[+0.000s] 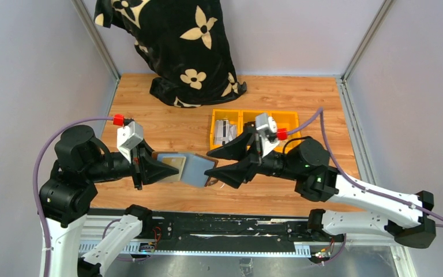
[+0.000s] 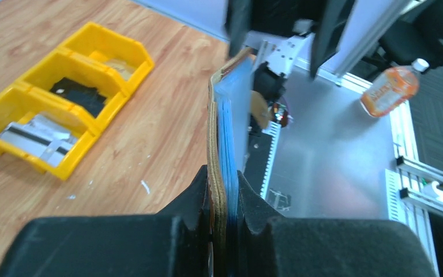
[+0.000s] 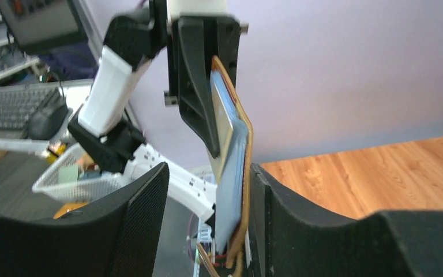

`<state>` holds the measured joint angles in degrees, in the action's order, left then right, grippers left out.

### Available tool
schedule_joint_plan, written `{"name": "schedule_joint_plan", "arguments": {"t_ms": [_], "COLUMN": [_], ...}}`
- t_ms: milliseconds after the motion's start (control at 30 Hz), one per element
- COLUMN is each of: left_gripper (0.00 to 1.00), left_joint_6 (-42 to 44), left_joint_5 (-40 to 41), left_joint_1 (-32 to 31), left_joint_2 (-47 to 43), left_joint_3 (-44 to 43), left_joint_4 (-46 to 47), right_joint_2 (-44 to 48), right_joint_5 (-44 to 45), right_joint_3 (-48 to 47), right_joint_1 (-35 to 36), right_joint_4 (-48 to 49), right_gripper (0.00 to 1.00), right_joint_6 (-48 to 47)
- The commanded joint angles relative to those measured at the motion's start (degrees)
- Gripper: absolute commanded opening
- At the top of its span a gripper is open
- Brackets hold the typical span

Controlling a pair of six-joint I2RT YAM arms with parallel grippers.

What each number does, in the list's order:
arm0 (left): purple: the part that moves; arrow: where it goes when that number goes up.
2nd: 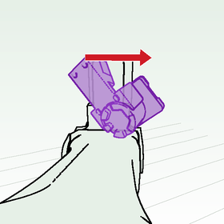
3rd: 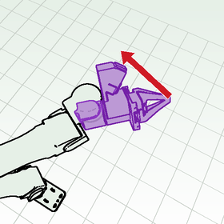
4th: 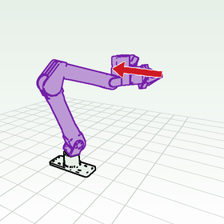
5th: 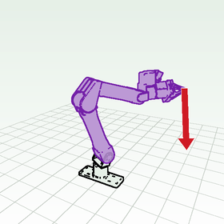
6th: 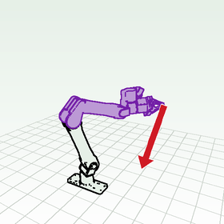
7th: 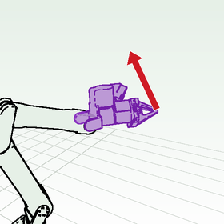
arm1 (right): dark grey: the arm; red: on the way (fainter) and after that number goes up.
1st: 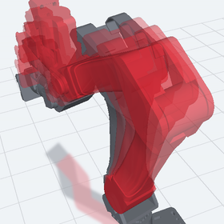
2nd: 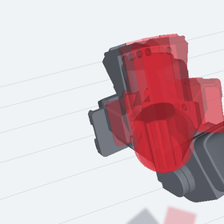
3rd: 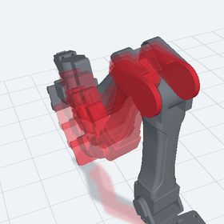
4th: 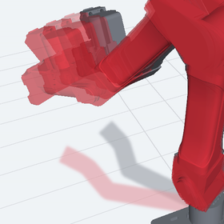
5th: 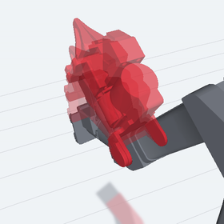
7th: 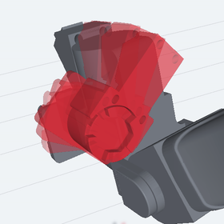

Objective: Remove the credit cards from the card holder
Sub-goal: Remove the credit card from the card holder.

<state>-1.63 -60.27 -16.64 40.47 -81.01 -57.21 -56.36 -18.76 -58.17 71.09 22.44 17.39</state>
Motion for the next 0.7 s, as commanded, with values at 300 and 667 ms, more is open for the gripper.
{"name": "schedule_joint_plan", "arguments": {"t_ms": [300,667], "left_gripper": [0.0,0.0], "left_joint_6": [-4.6,-8.0], "left_joint_5": [11.0,-8.0], "left_joint_1": [-0.2,-0.2], "left_joint_2": [1.7,1.9], "left_joint_3": [1.4,-0.4], "left_joint_4": [1.4,1.4], "right_joint_2": [-7.7,-8.5], "right_joint_5": [-8.2,-4.6], "right_joint_3": [-6.1,-4.1], "right_joint_1": [-0.1,-0.4], "right_joint_4": [3.6,2.4], "right_gripper": [0.55,0.56], "right_joint_6": [14.6,15.6]}}
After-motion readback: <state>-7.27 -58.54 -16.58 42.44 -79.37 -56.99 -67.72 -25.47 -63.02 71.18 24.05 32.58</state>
